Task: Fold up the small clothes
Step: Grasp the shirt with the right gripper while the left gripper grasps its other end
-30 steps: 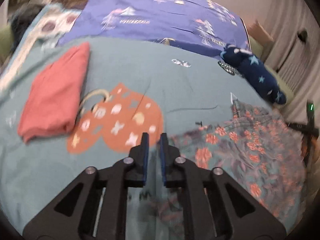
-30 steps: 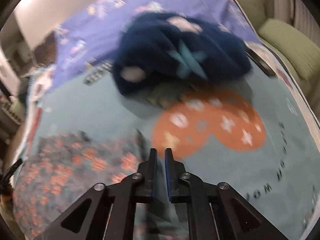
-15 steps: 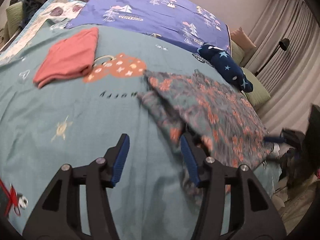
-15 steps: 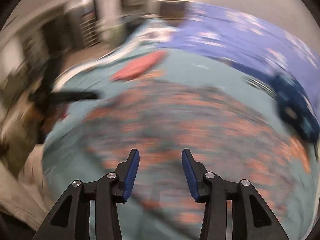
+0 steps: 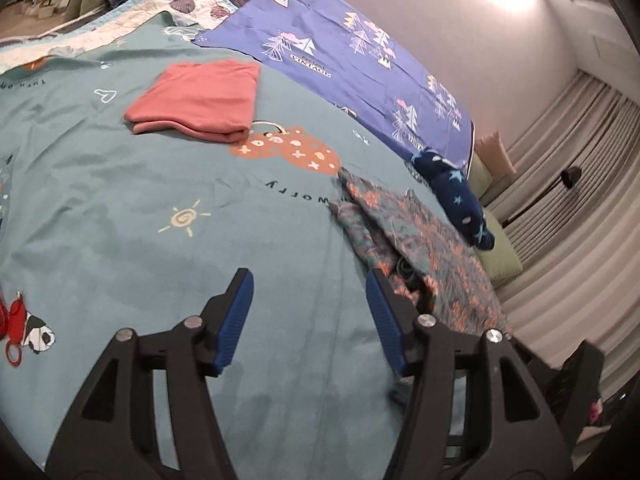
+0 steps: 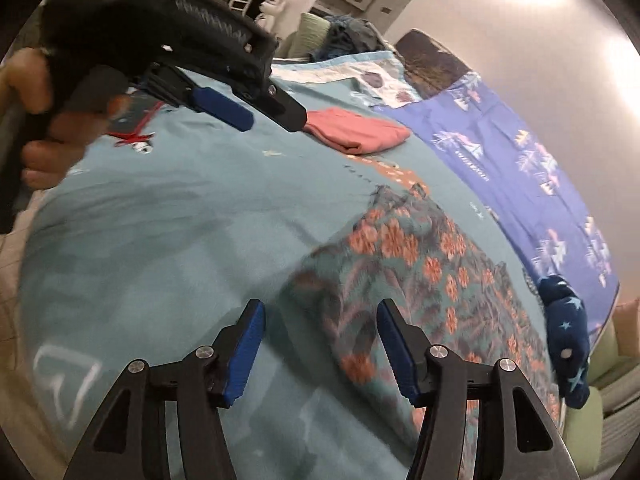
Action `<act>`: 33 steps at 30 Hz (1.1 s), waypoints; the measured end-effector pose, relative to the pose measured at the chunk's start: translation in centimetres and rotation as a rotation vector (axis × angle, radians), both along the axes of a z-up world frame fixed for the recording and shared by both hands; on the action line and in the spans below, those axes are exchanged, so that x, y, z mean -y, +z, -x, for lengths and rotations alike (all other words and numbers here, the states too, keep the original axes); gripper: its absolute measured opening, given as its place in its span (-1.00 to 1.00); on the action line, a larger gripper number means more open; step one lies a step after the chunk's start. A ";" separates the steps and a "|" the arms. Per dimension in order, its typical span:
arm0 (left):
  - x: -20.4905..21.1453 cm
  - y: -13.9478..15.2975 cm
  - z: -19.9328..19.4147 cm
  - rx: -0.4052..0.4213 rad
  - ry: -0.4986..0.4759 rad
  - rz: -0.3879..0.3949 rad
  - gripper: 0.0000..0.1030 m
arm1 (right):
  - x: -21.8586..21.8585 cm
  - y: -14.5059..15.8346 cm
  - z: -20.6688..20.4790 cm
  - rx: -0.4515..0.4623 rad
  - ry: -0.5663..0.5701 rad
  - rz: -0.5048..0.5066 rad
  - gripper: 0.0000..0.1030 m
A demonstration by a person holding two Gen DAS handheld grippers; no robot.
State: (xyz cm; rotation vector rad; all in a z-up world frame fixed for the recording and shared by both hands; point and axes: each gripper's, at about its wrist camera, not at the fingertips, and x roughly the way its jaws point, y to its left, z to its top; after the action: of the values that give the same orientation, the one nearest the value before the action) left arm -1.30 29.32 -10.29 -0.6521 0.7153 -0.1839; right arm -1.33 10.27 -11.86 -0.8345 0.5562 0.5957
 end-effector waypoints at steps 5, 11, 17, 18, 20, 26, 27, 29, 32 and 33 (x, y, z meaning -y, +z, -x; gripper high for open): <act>0.6 0.0 -3.0 0.017 -0.107 0.116 0.28 | -0.3 0.0 -1.0 -0.061 -0.034 -0.069 -0.78; 3.7 -2.0 -9.3 -0.051 -0.271 0.301 0.45 | 2.9 3.9 -2.1 -0.189 -0.077 -0.309 -0.83; 5.6 -3.2 -13.4 -0.113 -0.285 0.329 -0.28 | 3.8 4.8 -2.2 -0.250 -0.093 -0.370 -0.83; 5.8 -3.1 -13.9 -0.127 -0.294 0.343 -0.59 | 3.8 4.7 -2.1 -0.260 -0.095 -0.379 -0.83; 6.2 -2.2 -14.5 -0.126 -0.276 0.313 -0.79 | 3.9 4.8 -2.1 -0.274 -0.100 -0.402 -0.83; 8.7 3.0 -15.2 -0.053 -0.289 0.189 -0.80 | 6.6 6.9 -2.4 -0.292 -0.136 -0.548 -0.83; 9.6 4.1 -15.4 -0.038 -0.300 0.166 -0.81 | 7.2 7.3 -2.4 -0.292 -0.141 -0.572 -0.83; 11.2 5.8 -15.9 -0.016 -0.322 0.128 -0.86 | 8.8 8.1 -2.4 -0.293 -0.157 -0.630 -0.83; 14.2 8.5 -17.0 0.016 -0.365 0.080 -0.98 | 11.6 9.3 -2.5 -0.307 -0.193 -0.716 -0.83; 15.5 9.6 -17.5 0.033 -0.384 0.066 -0.98 | 13.0 9.7 -2.6 -0.310 -0.213 -0.752 -0.83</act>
State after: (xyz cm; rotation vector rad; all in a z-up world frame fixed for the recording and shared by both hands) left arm 16.16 13.87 -0.64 -0.5675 0.8007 -0.5725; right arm 1.29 -2.72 -2.12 0.0303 0.6285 0.6752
